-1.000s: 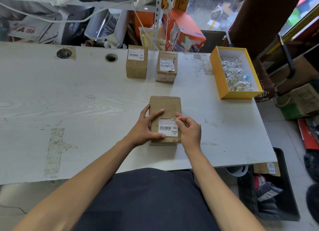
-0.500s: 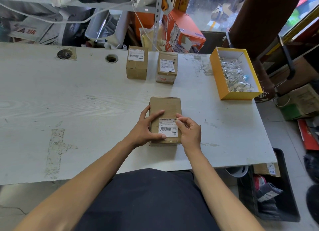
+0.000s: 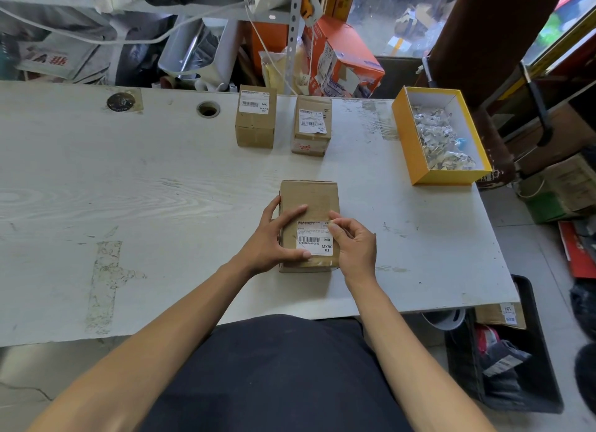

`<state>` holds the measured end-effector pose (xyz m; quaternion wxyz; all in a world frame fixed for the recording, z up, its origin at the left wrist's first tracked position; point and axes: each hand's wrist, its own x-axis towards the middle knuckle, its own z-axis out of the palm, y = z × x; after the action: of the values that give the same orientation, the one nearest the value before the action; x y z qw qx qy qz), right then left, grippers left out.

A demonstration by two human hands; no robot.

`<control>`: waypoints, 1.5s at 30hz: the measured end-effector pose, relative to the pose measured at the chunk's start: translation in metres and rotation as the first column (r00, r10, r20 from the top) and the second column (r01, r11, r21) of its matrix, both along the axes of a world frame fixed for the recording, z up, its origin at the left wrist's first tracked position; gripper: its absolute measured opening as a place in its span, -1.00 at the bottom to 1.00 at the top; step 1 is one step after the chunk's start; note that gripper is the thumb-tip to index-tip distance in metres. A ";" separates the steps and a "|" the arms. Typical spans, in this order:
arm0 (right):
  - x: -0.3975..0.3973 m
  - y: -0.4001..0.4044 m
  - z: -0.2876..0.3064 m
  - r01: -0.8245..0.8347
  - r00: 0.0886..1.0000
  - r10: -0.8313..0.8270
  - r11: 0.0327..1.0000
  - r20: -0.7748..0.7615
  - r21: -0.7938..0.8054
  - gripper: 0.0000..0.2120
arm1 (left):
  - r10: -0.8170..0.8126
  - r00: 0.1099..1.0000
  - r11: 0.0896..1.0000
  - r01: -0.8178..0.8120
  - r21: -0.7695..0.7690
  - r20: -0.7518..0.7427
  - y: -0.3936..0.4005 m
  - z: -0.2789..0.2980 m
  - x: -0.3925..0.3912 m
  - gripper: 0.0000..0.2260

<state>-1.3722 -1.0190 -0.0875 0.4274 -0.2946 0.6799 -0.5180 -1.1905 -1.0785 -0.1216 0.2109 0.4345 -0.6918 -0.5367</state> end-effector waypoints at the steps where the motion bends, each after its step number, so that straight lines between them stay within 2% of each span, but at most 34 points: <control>1: 0.000 0.000 0.000 -0.001 1.000 0.001 1.000 0.002 0.001 -0.84 | 0.001 1.000 1.000 -0.001 0.001 -0.002 0.000 0.000 0.000 -0.20; 45: 0.000 0.001 0.002 -0.006 1.000 0.006 1.000 0.013 -0.001 -0.85 | 0.013 1.000 1.000 -0.012 0.028 -0.020 0.000 -0.001 0.001 -0.18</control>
<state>-1.3724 -1.0183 -0.0851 0.4331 -0.2937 0.6758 -0.5190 -1.1896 -1.0783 -0.1230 0.2153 0.4362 -0.6794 -0.5493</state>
